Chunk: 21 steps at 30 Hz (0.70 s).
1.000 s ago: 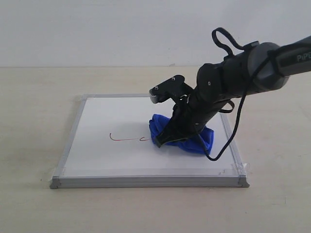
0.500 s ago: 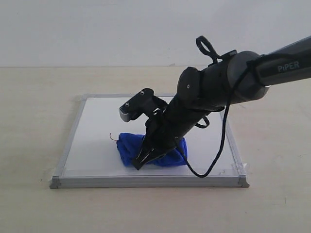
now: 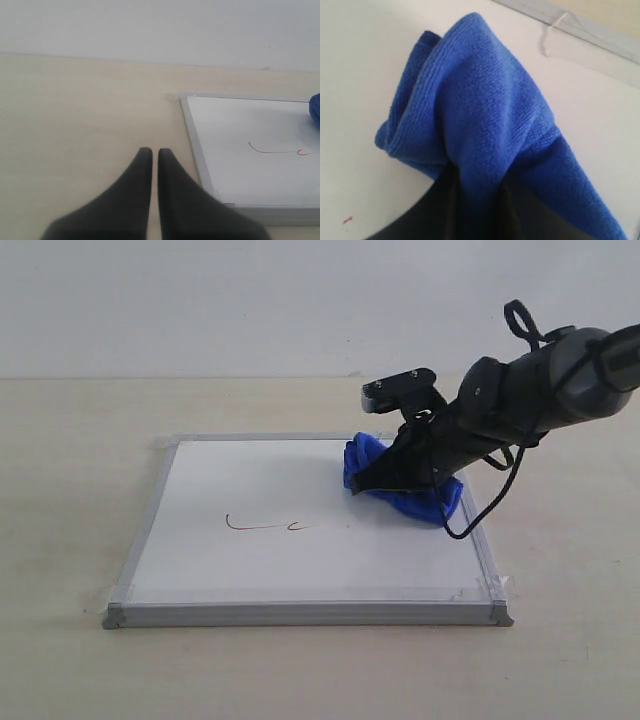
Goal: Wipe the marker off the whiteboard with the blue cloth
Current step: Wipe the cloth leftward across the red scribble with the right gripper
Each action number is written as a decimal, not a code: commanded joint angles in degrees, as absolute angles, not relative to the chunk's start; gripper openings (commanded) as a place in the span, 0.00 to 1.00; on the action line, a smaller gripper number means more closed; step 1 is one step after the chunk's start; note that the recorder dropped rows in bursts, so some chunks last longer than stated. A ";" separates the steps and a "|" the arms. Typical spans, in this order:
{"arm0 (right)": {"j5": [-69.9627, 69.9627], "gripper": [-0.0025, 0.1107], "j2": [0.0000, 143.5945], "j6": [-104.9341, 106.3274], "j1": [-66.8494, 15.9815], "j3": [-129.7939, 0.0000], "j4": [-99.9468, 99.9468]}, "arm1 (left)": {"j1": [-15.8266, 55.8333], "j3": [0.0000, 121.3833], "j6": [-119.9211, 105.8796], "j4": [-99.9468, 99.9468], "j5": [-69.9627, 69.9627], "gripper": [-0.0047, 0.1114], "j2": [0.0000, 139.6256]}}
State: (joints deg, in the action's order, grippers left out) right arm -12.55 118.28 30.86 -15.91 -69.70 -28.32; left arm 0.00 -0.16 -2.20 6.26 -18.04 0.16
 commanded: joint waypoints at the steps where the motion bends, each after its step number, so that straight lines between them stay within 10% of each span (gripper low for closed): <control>1: -21.69 0.02 118.48 34.74 -18.49 -69.32 -27.58 | 0.00 0.00 -2.61 6.53 -17.86 0.08 0.00; 13: -31.24 0.02 118.48 36.41 -32.50 -74.88 -27.48 | 0.00 0.00 -2.61 6.53 -17.86 0.08 0.00; 21: -24.50 0.02 128.25 21.29 -22.85 -86.46 -18.31 | 0.00 0.00 -2.61 6.53 -17.86 0.08 0.00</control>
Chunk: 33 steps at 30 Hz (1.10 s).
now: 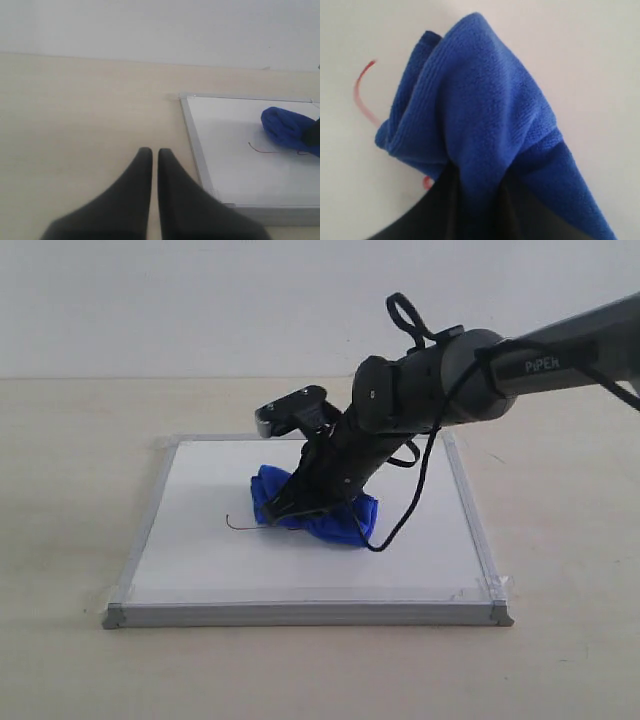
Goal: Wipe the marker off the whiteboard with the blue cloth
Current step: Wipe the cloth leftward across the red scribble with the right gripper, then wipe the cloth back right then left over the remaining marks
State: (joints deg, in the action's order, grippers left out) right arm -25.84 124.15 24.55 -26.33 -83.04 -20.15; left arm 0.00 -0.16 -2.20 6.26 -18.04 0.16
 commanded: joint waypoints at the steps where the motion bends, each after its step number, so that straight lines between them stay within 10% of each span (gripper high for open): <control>1: -24.88 0.02 128.73 21.13 -22.41 -87.66 -18.21 | 0.00 0.00 -2.61 6.53 -17.86 0.08 0.00; 17: -48.19 0.02 128.52 30.97 -34.81 -90.71 -31.53 | 0.00 0.00 -2.61 6.53 -17.86 0.08 0.00; 33: -34.85 0.02 128.51 0.00 -22.82 -92.18 7.28 | 0.00 0.00 -2.61 6.53 -17.86 0.08 0.00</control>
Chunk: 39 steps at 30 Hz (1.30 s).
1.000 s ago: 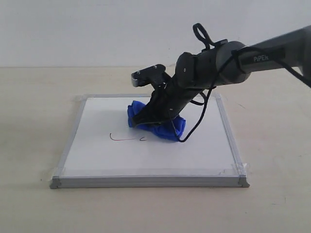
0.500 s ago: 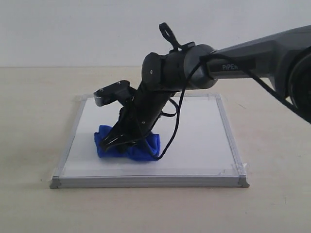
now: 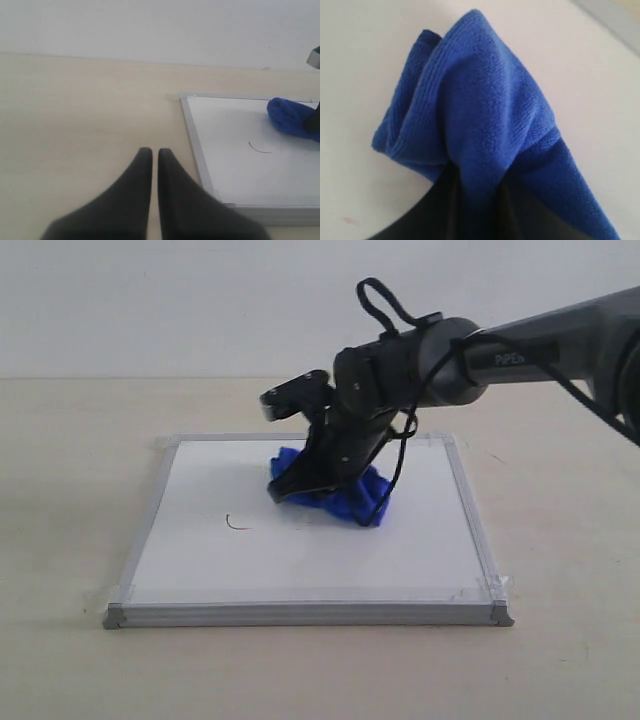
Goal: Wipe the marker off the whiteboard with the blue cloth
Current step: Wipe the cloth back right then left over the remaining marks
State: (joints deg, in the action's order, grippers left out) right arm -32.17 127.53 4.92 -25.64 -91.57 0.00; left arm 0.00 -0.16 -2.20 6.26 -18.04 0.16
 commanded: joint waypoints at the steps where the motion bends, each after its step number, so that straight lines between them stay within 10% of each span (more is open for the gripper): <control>1: -35.61 0.02 128.51 0.00 -22.82 -92.45 7.28 | 0.00 0.00 -2.61 6.53 -17.86 0.08 0.00; 15: -44.18 0.02 128.51 22.55 -37.20 -92.70 -18.98 | 0.00 0.00 -2.61 6.53 -17.86 0.08 0.00; 27: -38.15 0.02 128.51 -1.23 -25.86 -92.76 12.46 | 0.00 0.00 -2.61 6.53 -17.86 0.08 0.00; 39: -37.71 0.02 128.62 24.93 -31.84 -92.75 -22.96 | 0.00 0.00 -2.61 6.53 -17.86 0.08 0.00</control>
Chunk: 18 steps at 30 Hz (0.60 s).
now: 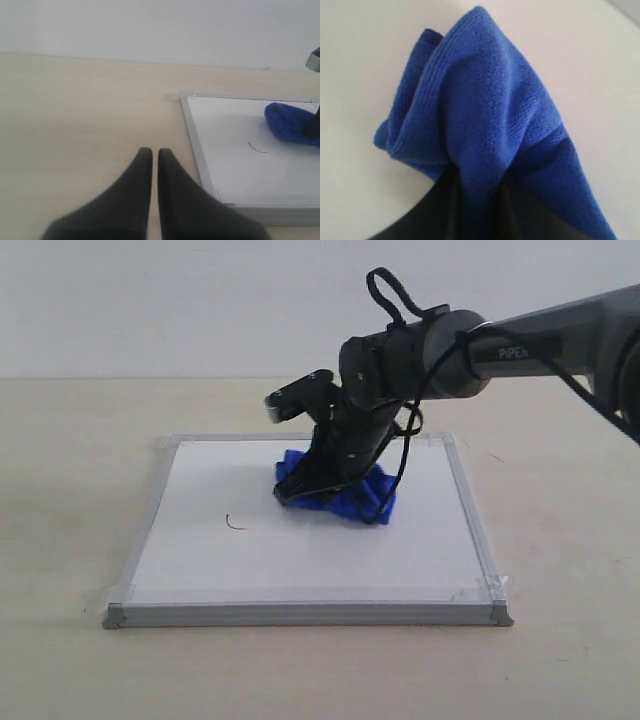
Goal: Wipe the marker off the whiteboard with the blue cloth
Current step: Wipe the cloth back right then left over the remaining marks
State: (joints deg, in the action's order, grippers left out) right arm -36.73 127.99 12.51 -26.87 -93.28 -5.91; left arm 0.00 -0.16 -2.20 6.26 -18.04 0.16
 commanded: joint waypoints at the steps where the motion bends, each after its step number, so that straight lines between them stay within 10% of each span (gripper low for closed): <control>1: -37.48 0.02 128.62 26.27 -32.83 -92.86 -24.39 | 0.00 0.00 -2.61 6.53 -17.86 0.08 0.00; 18: -36.56 0.02 136.24 10.75 -29.13 -106.24 -5.88 | 0.00 0.00 -2.61 6.53 -17.86 0.08 0.00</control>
